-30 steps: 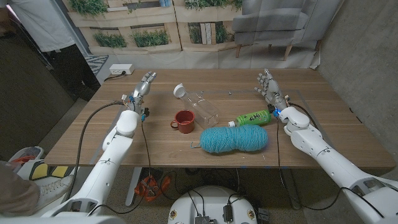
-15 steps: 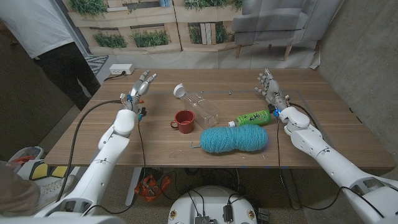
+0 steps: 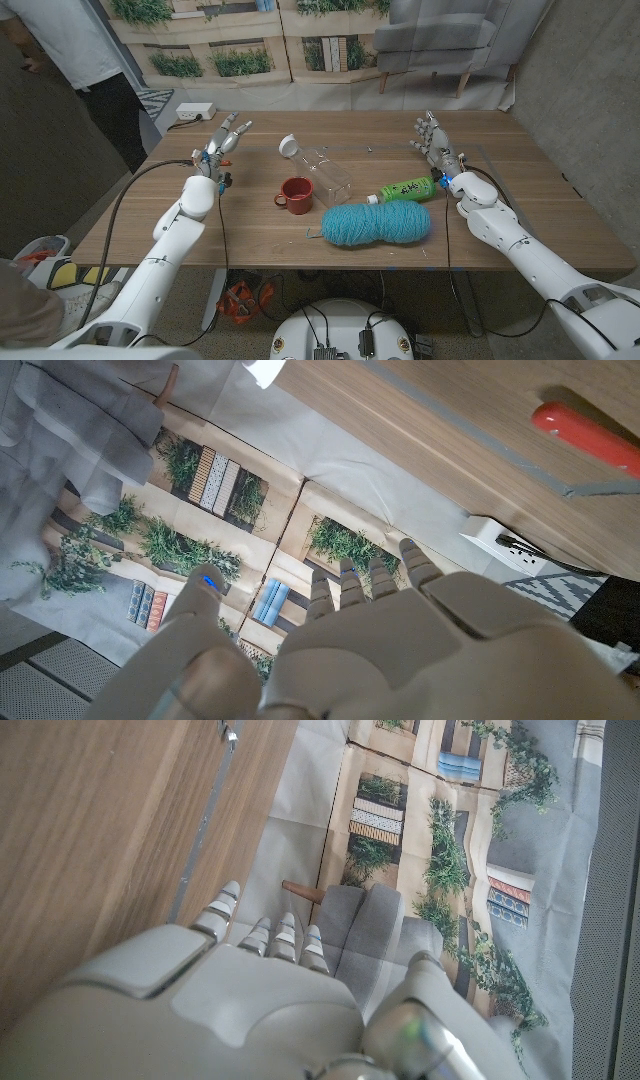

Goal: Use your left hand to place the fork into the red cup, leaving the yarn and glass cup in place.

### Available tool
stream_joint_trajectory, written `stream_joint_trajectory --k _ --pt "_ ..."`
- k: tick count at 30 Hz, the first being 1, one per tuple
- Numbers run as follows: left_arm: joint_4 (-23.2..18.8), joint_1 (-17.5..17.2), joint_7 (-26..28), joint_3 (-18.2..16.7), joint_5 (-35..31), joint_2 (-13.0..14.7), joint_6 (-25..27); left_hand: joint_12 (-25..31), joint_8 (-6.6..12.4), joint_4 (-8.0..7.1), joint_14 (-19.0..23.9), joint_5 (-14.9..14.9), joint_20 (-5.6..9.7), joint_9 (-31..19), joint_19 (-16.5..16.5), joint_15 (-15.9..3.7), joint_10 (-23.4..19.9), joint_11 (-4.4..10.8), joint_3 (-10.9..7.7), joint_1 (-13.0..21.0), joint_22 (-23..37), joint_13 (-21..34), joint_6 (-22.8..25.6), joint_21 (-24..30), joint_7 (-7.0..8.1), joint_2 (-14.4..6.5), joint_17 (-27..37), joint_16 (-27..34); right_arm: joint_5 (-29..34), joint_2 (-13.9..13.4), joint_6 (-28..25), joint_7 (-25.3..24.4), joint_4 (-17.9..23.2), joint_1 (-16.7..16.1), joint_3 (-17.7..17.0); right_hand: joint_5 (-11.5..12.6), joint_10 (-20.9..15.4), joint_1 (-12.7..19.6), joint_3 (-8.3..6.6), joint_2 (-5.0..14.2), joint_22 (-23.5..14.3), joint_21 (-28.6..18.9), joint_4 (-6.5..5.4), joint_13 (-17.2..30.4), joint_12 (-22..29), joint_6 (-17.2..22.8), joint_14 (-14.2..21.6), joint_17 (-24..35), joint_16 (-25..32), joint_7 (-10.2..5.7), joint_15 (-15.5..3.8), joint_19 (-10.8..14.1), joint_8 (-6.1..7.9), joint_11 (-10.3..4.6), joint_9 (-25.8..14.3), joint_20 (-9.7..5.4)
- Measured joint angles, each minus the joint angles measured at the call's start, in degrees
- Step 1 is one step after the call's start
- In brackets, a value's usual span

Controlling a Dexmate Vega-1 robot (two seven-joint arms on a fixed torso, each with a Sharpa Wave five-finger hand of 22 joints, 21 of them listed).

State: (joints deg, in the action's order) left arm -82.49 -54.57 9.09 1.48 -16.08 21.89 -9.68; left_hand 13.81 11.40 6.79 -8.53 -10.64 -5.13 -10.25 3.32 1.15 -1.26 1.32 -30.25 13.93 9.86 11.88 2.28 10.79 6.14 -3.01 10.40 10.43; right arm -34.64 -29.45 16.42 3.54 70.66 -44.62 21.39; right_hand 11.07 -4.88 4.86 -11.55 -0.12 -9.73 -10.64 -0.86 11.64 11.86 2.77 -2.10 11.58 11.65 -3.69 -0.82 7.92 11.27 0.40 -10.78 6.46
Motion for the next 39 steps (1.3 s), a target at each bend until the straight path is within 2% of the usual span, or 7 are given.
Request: stream_joint_trajectory --k 16,39 --pt "-2.6 -1.0 1.6 0.8 -2.4 1.3 2.8 0.0 0.00 1.12 0.0 0.0 0.00 0.0 0.0 0.00 0.0 0.00 -0.65 1.7 0.0 0.0 0.0 0.0 0.00 -0.6 0.0 0.0 0.1 0.2 1.0 0.5 -0.7 0.2 0.0 0.0 0.0 0.0 -0.19 0.00 0.0 0.0 0.19 0.0 0.0 0.0 0.0 0.0 0.0 0.00 0.00 0.3 0.00 0.00 0.0 0.32" --pt "-5.6 -1.7 3.1 3.0 -9.1 5.8 7.2 0.0 0.00 1.83 -0.1 -0.5 0.00 0.0 0.0 0.15 -0.2 0.22 -1.04 2.8 0.2 0.0 0.0 0.0 0.00 -0.8 0.0 0.0 0.5 0.3 2.3 1.0 -1.3 0.4 0.0 0.0 -0.3 0.0 0.05 0.00 0.0 0.0 0.42 0.0 0.0 0.3 0.0 0.0 0.0 -0.31 0.00 0.3 0.00 -0.32 0.0 0.31"
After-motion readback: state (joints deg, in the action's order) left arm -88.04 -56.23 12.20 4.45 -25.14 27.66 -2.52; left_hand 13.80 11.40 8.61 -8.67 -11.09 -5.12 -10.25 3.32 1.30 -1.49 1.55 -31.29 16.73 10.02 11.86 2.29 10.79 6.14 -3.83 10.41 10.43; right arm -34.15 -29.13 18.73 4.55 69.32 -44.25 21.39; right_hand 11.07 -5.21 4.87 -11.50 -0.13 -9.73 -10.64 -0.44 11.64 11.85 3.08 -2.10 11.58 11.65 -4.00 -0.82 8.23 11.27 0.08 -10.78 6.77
